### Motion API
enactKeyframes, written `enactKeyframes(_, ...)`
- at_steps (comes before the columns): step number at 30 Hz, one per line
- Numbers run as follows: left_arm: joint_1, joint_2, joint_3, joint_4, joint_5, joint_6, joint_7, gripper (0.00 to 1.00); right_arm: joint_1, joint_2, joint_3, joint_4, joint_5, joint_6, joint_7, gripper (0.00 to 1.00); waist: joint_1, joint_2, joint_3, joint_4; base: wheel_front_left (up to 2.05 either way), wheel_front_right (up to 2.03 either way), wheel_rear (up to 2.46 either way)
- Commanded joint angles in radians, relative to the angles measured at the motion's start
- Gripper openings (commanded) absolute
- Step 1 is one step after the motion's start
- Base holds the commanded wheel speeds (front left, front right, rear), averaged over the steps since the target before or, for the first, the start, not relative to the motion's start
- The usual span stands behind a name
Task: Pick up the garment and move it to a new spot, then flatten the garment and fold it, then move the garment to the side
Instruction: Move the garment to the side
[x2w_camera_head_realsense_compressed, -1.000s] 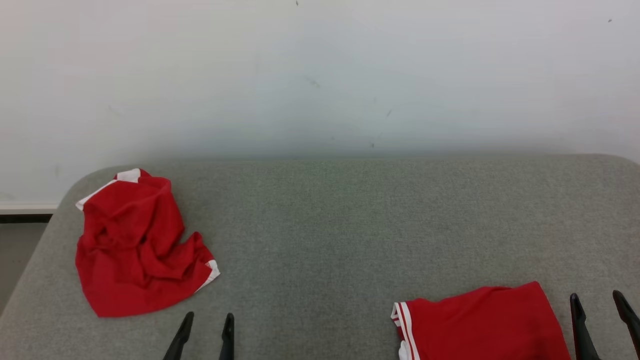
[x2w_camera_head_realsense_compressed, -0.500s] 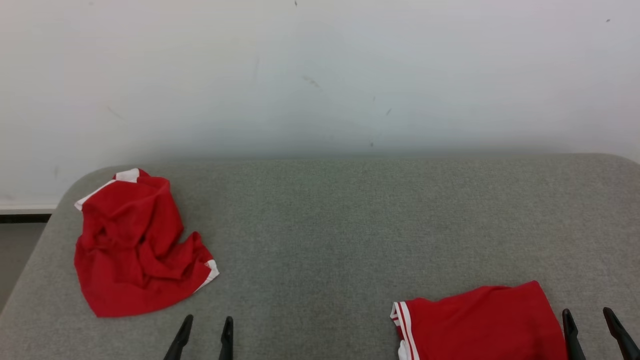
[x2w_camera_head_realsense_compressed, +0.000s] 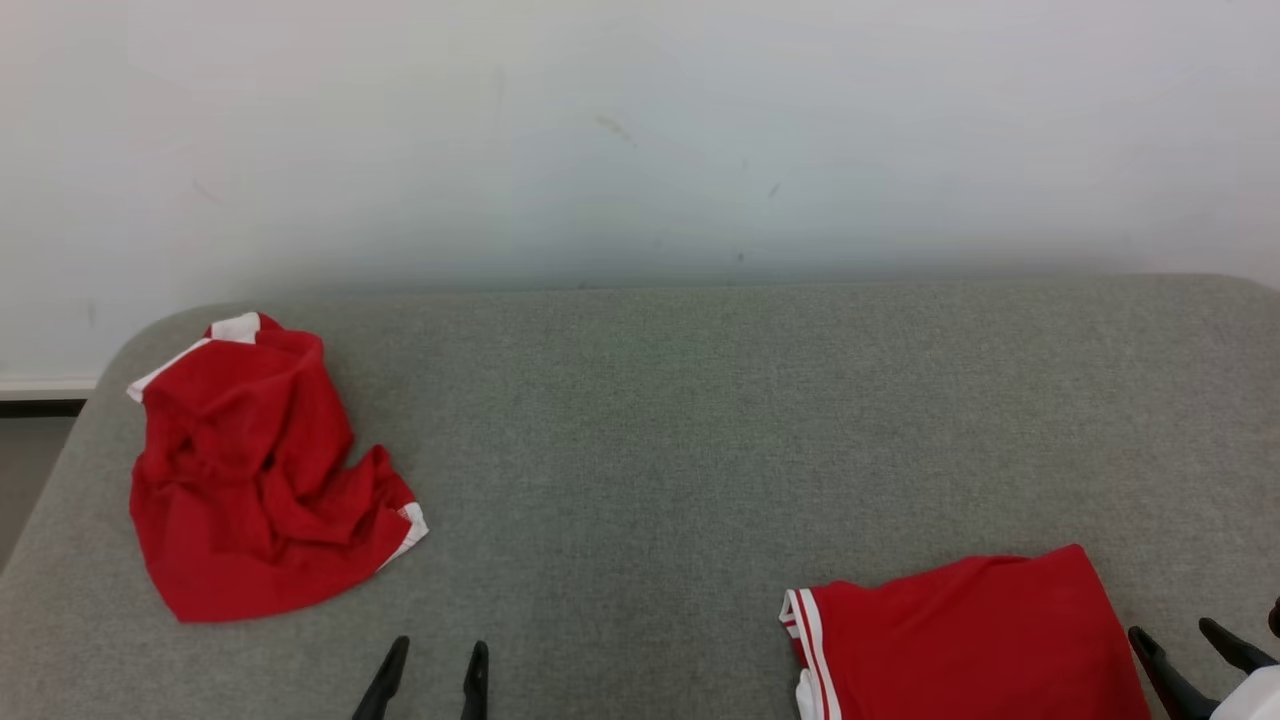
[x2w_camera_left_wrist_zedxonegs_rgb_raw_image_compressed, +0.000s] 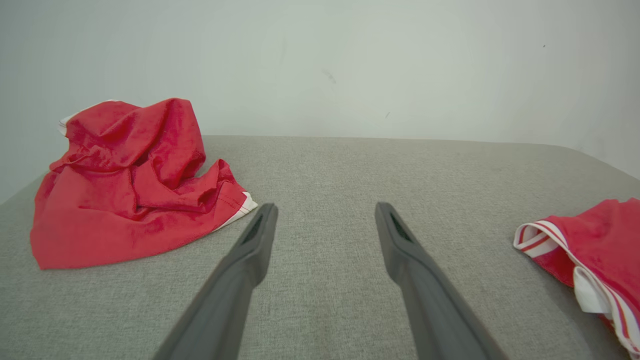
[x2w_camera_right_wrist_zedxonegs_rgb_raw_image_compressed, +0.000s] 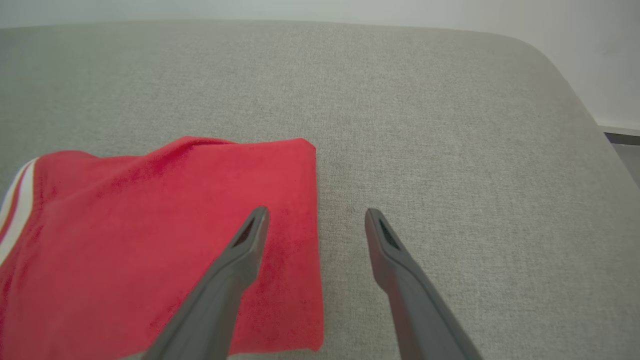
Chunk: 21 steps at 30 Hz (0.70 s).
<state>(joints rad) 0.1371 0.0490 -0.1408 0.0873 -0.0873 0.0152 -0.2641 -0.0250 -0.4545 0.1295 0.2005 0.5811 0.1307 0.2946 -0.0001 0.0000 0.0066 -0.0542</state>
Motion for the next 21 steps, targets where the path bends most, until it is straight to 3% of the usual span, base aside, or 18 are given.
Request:
enactKeyframes(1, -0.007, 0.003, 0.0, 0.002, -0.006, 0.002, 0.0, 1.0, -0.017, -0.015, 0.006, 0.005, 0.001, 0.0, 0.014, 1.0, 0.0001, 0.0, 0.005, 0.003, 0.0, 0.0, 0.0)
enactKeyframes(4, -0.016, 0.003, -0.002, 0.004, -0.005, 0.002, 0.0, 1.0, -0.057, -0.036, 0.041, 0.041, -0.007, 0.0, 0.079, 1.0, 0.0001, 0.0, 0.023, 0.005, 0.0, 0.0, 0.0)
enactKeyframes(15, -0.068, 0.003, -0.018, 0.016, 0.009, -0.008, 0.0, 1.0, -0.191, 0.027, 0.135, 0.291, 0.075, 0.0, 0.16, 1.0, 0.0001, 0.0, 0.069, 0.042, 0.0, 0.0, 0.0)
enactKeyframes(16, -0.07, 0.003, -0.019, 0.017, 0.009, -0.008, 0.0, 1.0, -0.197, 0.029, 0.145, 0.304, 0.087, 0.0, 0.162, 0.89, 0.0001, 0.0, 0.071, 0.045, 0.0, 0.0, 0.0)
enactKeyframes(17, -0.072, 0.003, -0.021, 0.018, 0.009, -0.008, 0.0, 1.0, -0.204, 0.027, 0.158, 0.306, 0.097, 0.0, 0.153, 0.32, 0.0001, 0.0, 0.072, 0.047, 0.0, 0.0, 0.0)
enactKeyframes(18, -0.072, 0.003, -0.021, 0.017, 0.008, -0.008, 0.0, 1.0, -0.211, 0.025, 0.166, 0.31, 0.113, 0.0, 0.143, 0.0, 0.0001, 0.0, 0.074, 0.048, 0.0, 0.0, 0.0)
enactKeyframes(21, -0.076, 0.003, -0.02, 0.017, 0.006, -0.006, 0.0, 1.0, -0.228, 0.007, 0.197, 0.307, 0.155, 0.0, 0.113, 0.0, 0.0001, 0.0, 0.079, 0.05, 0.0, 0.0, 0.0)
